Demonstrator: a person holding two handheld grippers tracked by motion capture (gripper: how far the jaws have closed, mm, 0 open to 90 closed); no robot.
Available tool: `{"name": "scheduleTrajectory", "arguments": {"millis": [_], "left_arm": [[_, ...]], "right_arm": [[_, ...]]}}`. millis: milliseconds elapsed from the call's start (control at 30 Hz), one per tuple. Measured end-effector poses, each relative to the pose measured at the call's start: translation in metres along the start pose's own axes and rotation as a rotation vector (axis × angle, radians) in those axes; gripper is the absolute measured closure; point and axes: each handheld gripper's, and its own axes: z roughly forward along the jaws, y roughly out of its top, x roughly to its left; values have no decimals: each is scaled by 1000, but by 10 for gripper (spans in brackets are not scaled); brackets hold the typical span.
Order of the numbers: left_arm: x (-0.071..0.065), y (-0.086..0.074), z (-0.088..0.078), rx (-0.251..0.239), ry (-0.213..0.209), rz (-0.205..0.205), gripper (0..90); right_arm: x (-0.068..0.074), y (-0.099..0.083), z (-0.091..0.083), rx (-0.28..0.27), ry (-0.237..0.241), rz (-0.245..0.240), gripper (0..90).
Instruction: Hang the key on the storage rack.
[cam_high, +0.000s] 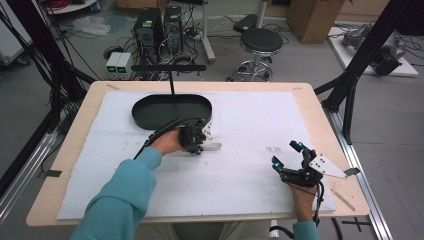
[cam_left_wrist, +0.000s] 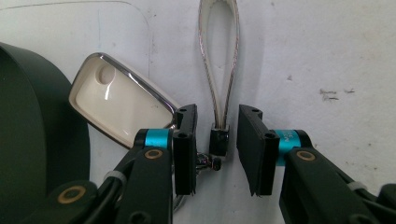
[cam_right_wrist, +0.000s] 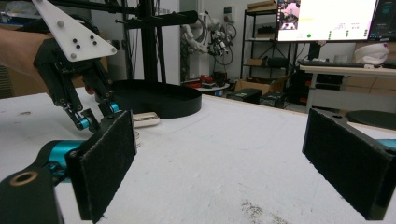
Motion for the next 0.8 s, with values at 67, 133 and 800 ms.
{"name": "scheduleTrajectory", "arguments": {"millis": [67, 133, 800], "left_arm": [[0, 0, 1, 0, 3, -2, 678], [1, 0, 1, 2, 3, -5, 687], [-2, 3, 2, 25, -8, -24, 814]], "right_arm": [[0, 0, 0, 0, 0, 0, 92], [0, 0, 0, 0, 0, 0, 92], [0, 0, 0, 1, -1, -4, 92]]}}
